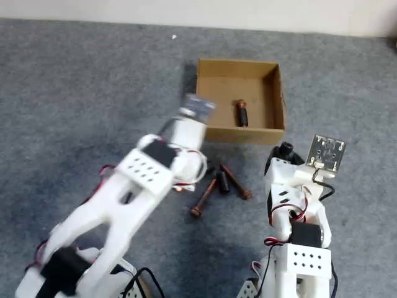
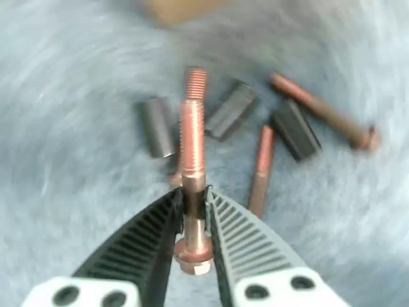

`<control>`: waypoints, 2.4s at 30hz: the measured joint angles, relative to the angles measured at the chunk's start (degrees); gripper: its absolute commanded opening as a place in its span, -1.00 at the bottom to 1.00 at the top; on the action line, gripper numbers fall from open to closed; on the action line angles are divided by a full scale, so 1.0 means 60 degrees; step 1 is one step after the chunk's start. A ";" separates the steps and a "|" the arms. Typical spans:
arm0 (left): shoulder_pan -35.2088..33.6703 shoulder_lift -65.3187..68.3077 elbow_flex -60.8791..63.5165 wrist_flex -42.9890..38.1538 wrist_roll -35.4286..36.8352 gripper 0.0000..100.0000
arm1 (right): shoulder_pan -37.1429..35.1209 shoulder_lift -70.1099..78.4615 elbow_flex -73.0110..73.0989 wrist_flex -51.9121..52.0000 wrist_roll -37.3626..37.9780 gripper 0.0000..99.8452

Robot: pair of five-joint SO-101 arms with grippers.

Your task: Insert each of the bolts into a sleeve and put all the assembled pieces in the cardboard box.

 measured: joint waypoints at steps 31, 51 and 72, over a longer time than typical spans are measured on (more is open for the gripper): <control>-0.4073 -0.5905 0.6681 -0.4147 0.7048 -0.99 | 0.0000 0.0000 0.0000 0.0000 0.0000 -0.99; -0.4088 -0.5832 0.4498 -0.0484 -0.6051 -0.84 | 0.0000 0.0000 0.0000 0.0000 0.0000 -0.99; -0.4073 0.1070 -0.0337 0.1407 -1.4637 -0.65 | 0.0000 0.0000 0.0000 0.0000 0.0000 -0.99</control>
